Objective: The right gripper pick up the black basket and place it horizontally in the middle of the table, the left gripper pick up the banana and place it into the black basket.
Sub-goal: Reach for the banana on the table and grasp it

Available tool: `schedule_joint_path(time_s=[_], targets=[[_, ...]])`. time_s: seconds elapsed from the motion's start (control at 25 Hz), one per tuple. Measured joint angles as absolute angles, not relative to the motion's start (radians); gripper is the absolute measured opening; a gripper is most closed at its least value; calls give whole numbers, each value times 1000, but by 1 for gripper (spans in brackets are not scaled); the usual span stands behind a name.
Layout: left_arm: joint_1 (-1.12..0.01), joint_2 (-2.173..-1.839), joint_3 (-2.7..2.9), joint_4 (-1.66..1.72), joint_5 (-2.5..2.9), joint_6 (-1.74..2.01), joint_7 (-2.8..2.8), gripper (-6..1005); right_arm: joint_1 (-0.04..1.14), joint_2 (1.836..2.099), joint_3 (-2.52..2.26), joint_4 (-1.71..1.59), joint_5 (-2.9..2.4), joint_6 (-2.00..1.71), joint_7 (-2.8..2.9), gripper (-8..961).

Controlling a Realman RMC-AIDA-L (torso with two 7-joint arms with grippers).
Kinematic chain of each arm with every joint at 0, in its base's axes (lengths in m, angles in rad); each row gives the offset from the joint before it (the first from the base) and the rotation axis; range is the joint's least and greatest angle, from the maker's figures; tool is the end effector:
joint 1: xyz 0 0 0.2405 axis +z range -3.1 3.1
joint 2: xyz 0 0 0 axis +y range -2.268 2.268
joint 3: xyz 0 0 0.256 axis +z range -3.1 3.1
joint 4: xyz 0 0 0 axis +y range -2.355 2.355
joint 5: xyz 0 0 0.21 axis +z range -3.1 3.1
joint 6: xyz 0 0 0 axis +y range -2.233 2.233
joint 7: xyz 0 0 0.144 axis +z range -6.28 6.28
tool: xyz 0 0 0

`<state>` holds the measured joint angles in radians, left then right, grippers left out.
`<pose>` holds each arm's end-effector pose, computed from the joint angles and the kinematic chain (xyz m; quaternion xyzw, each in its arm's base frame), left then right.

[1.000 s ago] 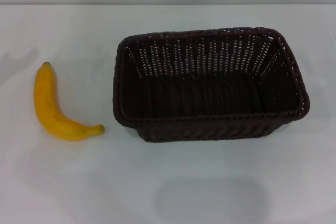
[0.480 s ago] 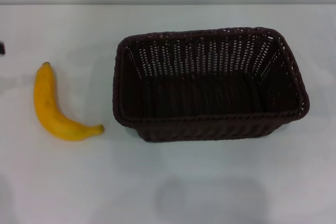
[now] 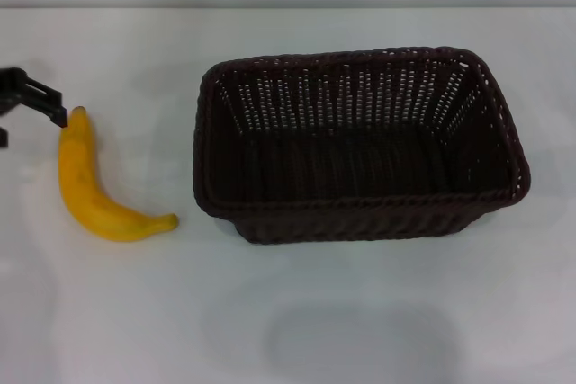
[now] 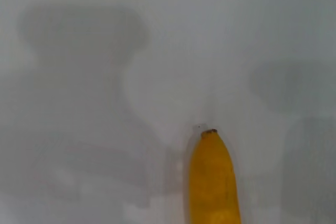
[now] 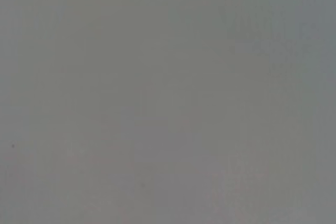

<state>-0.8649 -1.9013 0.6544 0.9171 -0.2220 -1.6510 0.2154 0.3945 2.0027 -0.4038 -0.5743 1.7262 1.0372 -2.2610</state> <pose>-0.2548 0.4055 0.1183 -0.6634 -0.6973 0.0904 0.2561 0.3781 0.3518 0.1364 -0.7140 0.2326 0.2379 0.6160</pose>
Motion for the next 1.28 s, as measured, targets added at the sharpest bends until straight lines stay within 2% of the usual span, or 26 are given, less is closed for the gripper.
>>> schedule_joint_path(time_s=[0.28,0.76,1.28], targets=[[-880,-1907,656,819,-169,-1631,173,874,397,2004,-403,-570,1727,1020,-2284,873],[-884,-1948,658,706,-149,-1443,133,874,410,2008,-426,-545,1725,966,-2317,873],[-900,-1957,656,619,-149,-1359,131,875,415,2007,-426,-509,1727,959,-2351,873]])
